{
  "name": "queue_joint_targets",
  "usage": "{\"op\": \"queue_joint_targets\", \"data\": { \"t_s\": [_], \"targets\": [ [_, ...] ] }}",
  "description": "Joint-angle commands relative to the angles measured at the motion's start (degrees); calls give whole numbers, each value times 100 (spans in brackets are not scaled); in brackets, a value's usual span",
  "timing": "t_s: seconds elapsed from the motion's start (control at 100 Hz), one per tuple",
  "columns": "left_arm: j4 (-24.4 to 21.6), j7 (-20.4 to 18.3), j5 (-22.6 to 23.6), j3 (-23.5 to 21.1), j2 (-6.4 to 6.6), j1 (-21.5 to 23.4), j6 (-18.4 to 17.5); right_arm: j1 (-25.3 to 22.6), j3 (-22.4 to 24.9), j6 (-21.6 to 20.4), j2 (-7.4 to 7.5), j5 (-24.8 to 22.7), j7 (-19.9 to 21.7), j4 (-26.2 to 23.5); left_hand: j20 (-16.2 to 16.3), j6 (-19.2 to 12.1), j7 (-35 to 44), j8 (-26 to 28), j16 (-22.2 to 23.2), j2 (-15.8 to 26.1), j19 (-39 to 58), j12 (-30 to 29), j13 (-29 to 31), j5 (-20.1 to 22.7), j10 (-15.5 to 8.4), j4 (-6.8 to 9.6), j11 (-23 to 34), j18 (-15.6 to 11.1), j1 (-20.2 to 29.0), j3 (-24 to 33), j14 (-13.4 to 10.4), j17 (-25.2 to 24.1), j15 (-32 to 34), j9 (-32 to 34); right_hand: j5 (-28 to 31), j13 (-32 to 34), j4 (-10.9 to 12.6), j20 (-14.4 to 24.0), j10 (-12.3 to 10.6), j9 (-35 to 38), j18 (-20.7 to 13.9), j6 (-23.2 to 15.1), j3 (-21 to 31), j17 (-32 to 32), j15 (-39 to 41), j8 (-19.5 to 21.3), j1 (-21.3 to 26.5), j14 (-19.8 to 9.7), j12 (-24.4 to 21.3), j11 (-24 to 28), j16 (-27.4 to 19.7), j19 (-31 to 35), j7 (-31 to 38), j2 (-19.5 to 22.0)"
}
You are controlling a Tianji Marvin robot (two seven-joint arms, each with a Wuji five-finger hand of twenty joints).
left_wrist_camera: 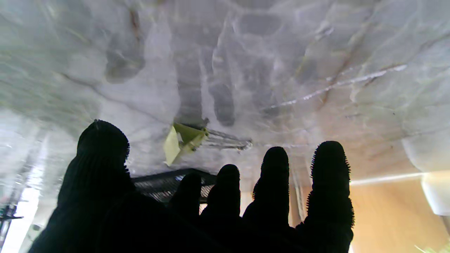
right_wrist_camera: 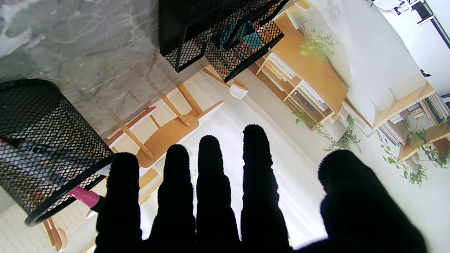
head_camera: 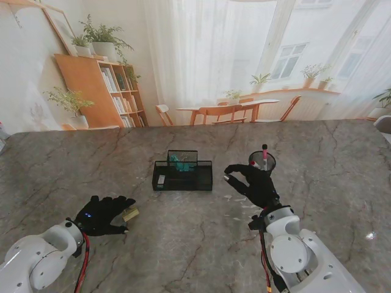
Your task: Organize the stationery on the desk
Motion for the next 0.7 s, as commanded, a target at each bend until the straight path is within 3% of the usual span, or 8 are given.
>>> {"op": "queue_joint_targets", "data": {
  "t_s": [0.0,0.13,0.27,0.42,0.69],
  "targets": [
    [13,-93,-106,-35,82,-19,16,4,-13,12,9,13,95,23,203,-115,-149,-79,51,-278,145,-152,88,-86,-82,-377,-50,-38,27,28,-42,35,-63,-54,27,15,6,139,-16,-77,-129,-30,-163,-107,-47,61,51,-69,67,62,63,3,35,153],
    [80,-204,12,-91,128,-102,-281,11,-21,16,12,3,104,28,261,-150,-165,-125,104,-542,182,-158,181,-88,-118,-360,-43,-119,270,58,-116,149,-37,-61,40,12,6,140,-23,-76,-128,-18,-164,-110,-45,65,52,-66,69,63,63,3,42,155],
    [307,-14,195,2,165,-270,-439,16,-31,32,14,-2,112,28,392,-322,-101,-131,237,-715,292,-122,366,16,-220,-343,18,-294,673,81,-282,336,71,53,22,9,6,141,-19,-83,-129,-23,-169,-109,-44,63,47,-72,69,61,62,4,34,161],
    [583,120,275,195,205,-503,-576,18,-41,61,15,-7,120,23,628,-615,23,-50,517,-750,534,25,602,221,-360,-387,123,-529,1000,83,-457,530,261,307,21,7,8,143,-9,-79,-129,-19,-167,-109,-41,66,56,-70,71,64,63,5,36,163],
    [965,270,222,551,243,-919,-783,35,-58,67,18,-3,141,36,955,-866,255,170,1041,-727,845,524,957,639,-566,-418,416,-900,1312,74,-697,814,560,803,30,5,9,145,-21,-86,-132,-17,-170,-114,-37,69,60,-63,72,63,64,4,39,166]
  ]
}}
